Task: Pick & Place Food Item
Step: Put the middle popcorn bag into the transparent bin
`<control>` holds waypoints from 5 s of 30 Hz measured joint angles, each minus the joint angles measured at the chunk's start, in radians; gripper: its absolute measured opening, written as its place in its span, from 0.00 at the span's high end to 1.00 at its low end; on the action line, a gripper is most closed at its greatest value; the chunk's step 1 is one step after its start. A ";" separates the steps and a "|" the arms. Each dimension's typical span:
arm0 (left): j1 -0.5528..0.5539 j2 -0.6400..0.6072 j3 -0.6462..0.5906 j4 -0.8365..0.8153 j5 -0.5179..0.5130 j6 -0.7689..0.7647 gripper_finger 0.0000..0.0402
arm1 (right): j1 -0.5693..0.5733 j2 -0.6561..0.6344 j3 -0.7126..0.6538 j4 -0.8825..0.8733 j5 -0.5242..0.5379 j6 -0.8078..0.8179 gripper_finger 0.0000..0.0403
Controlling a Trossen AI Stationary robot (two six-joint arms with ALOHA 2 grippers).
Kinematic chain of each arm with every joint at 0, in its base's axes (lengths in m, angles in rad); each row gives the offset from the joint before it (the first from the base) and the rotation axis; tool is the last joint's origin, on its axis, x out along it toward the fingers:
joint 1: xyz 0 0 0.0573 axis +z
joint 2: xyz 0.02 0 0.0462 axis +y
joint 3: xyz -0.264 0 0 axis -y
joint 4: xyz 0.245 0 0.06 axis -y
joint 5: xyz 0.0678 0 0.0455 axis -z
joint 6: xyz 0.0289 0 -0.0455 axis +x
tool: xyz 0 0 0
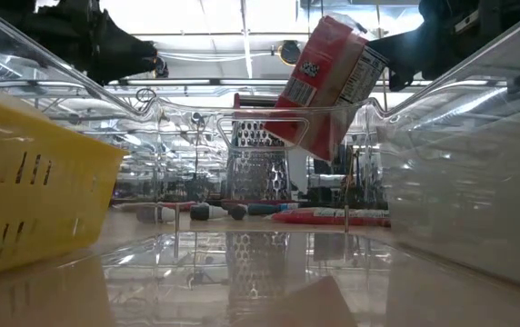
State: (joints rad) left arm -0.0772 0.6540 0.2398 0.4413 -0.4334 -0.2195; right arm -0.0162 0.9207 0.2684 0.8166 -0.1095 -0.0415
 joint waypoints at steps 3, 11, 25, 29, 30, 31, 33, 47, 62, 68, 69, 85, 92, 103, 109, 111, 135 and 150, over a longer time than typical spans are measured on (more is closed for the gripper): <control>0.000 0.000 0.000 -0.001 -0.017 -0.061 0.64 | 0.000 0.000 0.000 0.000 0.000 -0.001 1.00; 0.010 0.070 0.000 0.099 -0.049 -0.101 0.64 | 0.000 0.019 0.000 0.001 0.000 0.021 1.00; 0.113 0.480 0.186 0.233 0.193 -0.085 0.33 | -0.025 0.098 0.002 0.085 -0.053 0.079 1.00; 0.112 0.612 0.299 0.235 0.277 -0.019 0.27 | -0.028 0.111 0.002 0.084 -0.053 0.082 1.00; 0.112 0.642 0.329 0.235 0.297 -0.002 0.26 | -0.029 0.112 0.002 0.084 -0.053 0.083 1.00; 0.110 0.671 0.358 0.235 0.315 0.012 0.26 | -0.029 0.113 0.002 0.085 -0.053 0.083 1.00; 0.107 0.723 0.416 0.233 0.351 0.038 0.26 | -0.029 0.113 0.002 0.085 -0.053 0.083 1.00; 0.065 0.988 0.681 0.157 0.414 0.109 0.32 | -0.028 0.113 0.002 0.085 -0.078 0.083 1.00; 0.032 1.040 0.764 0.165 0.441 0.184 0.38 | -0.030 0.113 0.002 0.084 -0.076 0.080 1.00; 0.032 1.047 0.767 0.157 0.436 0.184 0.44 | -0.030 0.113 0.001 0.085 -0.075 0.082 1.00; 0.032 1.047 0.767 0.156 0.436 0.184 0.45 | -0.030 0.113 0.001 0.086 -0.075 0.082 1.00; 0.068 1.049 0.767 0.152 0.433 0.128 0.79 | -0.030 0.113 0.001 0.085 -0.074 0.080 1.00; 0.065 1.049 0.767 0.154 0.454 0.188 0.98 | -0.030 0.113 0.001 0.084 -0.075 0.079 1.00; -0.014 0.945 0.764 0.090 0.456 0.344 0.99 | -0.029 0.104 0.002 0.102 -0.078 0.101 0.96; -0.066 0.823 0.766 -0.018 0.383 0.351 1.00 | -0.013 0.065 0.000 0.089 -0.078 0.164 0.74; -0.095 0.806 0.766 -0.028 0.379 0.358 1.00 | -0.009 0.055 0.000 0.090 -0.078 0.202 0.64; -0.583 1.120 0.765 0.524 0.073 0.476 1.00 | -0.008 -0.021 0.001 0.214 -0.080 0.293 0.44; -0.577 1.157 0.509 0.876 -0.035 0.451 1.00 | -0.008 -0.020 0.001 0.249 -0.079 0.165 0.45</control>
State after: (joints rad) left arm -0.6539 1.8107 0.7483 1.3169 -0.4681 0.2315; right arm -0.0246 0.9005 0.2691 1.0656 -0.1886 0.1235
